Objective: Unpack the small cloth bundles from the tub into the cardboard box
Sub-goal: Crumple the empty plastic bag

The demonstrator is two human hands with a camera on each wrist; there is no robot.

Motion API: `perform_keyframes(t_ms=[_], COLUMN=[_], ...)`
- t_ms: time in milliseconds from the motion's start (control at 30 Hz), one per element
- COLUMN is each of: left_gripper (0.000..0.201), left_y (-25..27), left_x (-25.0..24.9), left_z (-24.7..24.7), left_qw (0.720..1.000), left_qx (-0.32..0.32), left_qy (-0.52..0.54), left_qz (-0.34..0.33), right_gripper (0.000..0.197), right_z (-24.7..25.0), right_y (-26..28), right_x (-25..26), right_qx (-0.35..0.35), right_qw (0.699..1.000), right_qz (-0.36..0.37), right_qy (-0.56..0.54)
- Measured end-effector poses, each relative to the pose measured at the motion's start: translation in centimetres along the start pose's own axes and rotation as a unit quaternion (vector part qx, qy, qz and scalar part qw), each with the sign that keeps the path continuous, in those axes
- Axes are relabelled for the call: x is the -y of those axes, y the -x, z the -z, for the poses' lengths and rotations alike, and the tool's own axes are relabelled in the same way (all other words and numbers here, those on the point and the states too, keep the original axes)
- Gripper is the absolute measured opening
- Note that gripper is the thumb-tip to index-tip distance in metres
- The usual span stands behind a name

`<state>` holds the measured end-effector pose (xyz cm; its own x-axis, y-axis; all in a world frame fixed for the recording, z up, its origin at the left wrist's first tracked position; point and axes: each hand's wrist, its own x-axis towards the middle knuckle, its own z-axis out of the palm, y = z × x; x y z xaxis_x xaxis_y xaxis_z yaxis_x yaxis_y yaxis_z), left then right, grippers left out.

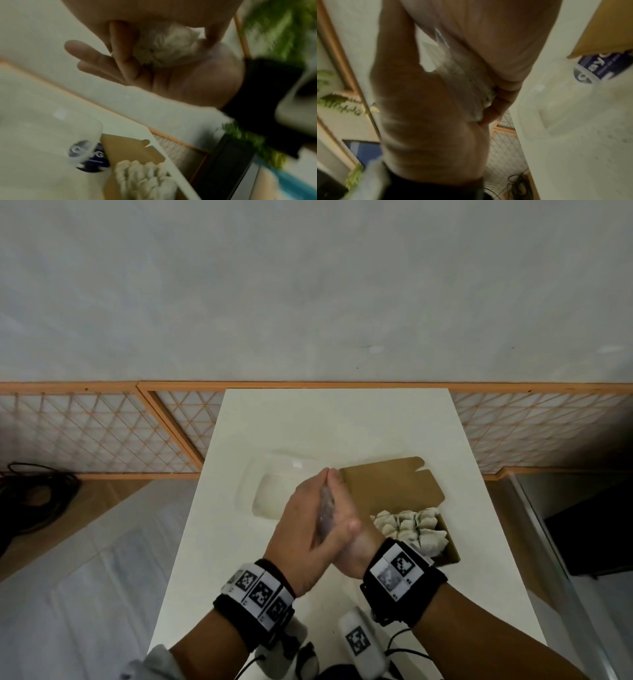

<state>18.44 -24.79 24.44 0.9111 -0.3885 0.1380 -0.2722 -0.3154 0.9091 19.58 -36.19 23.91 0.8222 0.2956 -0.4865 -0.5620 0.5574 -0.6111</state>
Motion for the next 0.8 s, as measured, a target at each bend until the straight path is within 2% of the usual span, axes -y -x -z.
perform_keyframes(t_ms=[67,133,300,400,433,500,533,600,633,700,733,800], left_gripper=[0.053,0.051,0.037,0.041,0.039,0.037,0.039,0.054,0.060,0.067,0.069,0.071], left_y=[0.0,-0.4,-1.6,-1.3,-1.0,-0.4,0.0,0.5,0.6,0.7,0.7,0.9], left_x=[0.8,1.8,4.0,4.9,4.7,3.9,3.4,2.9,2.8,1.9,1.2,0.1], left_z=[0.0,0.0,0.7,1.1,1.1,0.9,0.7,0.5,0.6,1.1,1.2,1.9], left_qw=[0.993,0.984,0.970,0.965,0.964,0.963,0.965,0.968,0.972,0.987,0.992,0.997], left_qx=[-0.012,-0.032,-0.099,-0.118,-0.126,-0.137,-0.122,-0.053,-0.009,0.060,0.070,0.050], left_qy=[-0.104,-0.167,-0.221,-0.230,-0.232,-0.230,-0.233,-0.246,-0.235,-0.150,-0.101,-0.048], left_qz=[-0.051,-0.048,0.007,0.034,0.036,0.018,0.002,-0.020,-0.018,0.018,0.032,0.034], right_gripper=[0.089,0.081,0.053,0.059,0.059,0.071,0.070,0.064,0.062,0.062,0.062,0.053], right_z=[0.3,0.2,-1.5,-2.5,-2.7,-2.3,-2.0,-1.6,-1.4,-0.6,0.0,1.4], right_y=[-0.1,0.3,1.3,0.0,-0.3,-1.2,-1.4,-1.5,-1.5,-1.3,-0.9,0.4], right_x=[0.0,0.3,0.2,-0.5,-0.6,-0.7,-0.5,0.2,0.6,1.0,1.4,2.8], right_qx=[0.006,0.011,0.004,-0.007,-0.020,-0.051,-0.057,-0.061,-0.067,-0.082,-0.083,-0.073], right_qw=[0.998,0.997,1.000,0.997,0.995,0.991,0.991,0.990,0.989,0.981,0.975,0.966], right_qz=[-0.044,-0.070,0.001,-0.012,-0.016,-0.031,-0.036,-0.030,-0.024,0.000,0.017,0.055], right_qy=[-0.047,-0.031,0.021,0.080,0.099,0.116,0.117,0.124,0.133,0.175,0.204,0.243])
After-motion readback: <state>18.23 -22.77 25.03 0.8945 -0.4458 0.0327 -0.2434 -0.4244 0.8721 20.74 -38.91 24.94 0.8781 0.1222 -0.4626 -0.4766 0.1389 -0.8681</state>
